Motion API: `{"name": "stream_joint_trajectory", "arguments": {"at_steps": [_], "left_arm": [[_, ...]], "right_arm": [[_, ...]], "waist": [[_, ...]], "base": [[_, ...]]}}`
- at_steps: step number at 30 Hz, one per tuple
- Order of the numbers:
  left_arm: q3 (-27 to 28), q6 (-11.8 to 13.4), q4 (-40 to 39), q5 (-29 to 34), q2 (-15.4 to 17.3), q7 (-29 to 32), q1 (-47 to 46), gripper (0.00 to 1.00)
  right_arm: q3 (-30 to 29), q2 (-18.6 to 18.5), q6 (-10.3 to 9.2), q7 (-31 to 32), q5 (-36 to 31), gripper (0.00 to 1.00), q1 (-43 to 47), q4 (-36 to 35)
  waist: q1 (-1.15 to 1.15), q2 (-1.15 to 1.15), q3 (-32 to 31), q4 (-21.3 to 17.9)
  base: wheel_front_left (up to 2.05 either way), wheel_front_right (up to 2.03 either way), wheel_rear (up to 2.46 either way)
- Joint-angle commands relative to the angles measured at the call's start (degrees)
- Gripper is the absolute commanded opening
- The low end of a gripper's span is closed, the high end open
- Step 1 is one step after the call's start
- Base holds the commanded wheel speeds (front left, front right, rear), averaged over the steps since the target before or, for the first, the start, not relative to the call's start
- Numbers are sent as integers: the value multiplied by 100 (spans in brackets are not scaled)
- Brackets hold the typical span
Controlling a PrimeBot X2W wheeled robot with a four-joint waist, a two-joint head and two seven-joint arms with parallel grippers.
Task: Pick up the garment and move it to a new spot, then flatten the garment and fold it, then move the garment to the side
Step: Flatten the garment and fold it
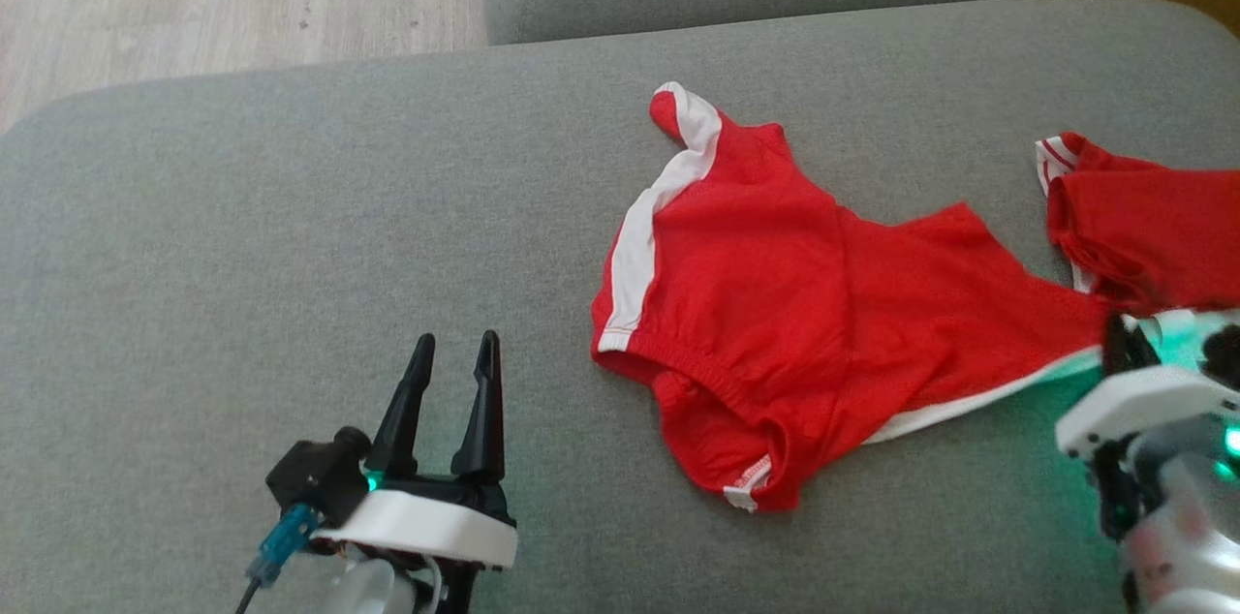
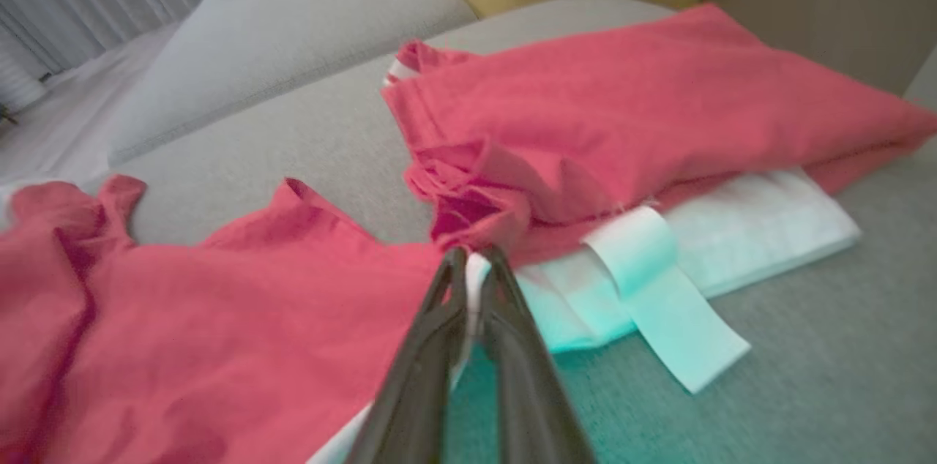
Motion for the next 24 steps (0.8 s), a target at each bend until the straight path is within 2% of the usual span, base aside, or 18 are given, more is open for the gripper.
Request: {"name": "stream_joint_trajectory", "arguments": {"at_steps": [1,8,15,20,24], "left_arm": [[216,7,-187,68,9,-55,-151,100],[249,-16,-174,165,9,-55,-140,100],[202,-39,-169,171,9,-55,-160,100],[141,-33,-156,135,9,-55,-182,100],[92,-34,-144,95,9,-55,-235,100]], "right_arm": [[141,58,37,-99,-57,100,-58,-292],[597,421,37,-171,-128,100,376,-1961],[1236,558,37,31,-40,100,1071,-3538],[1764,575,37,489,-180,100,1143,-4142],[2283,631,37,1015,-317,100,969,-4264]], "waist": [[0,0,-11,-3],[0,0,-47,66],[0,0,-35,282],[0,0,15,486],[0,0,83,705]], "base": [[0,0,0],[0,0,0],[0,0,0],[0,0,0],[0,0,0]]}}
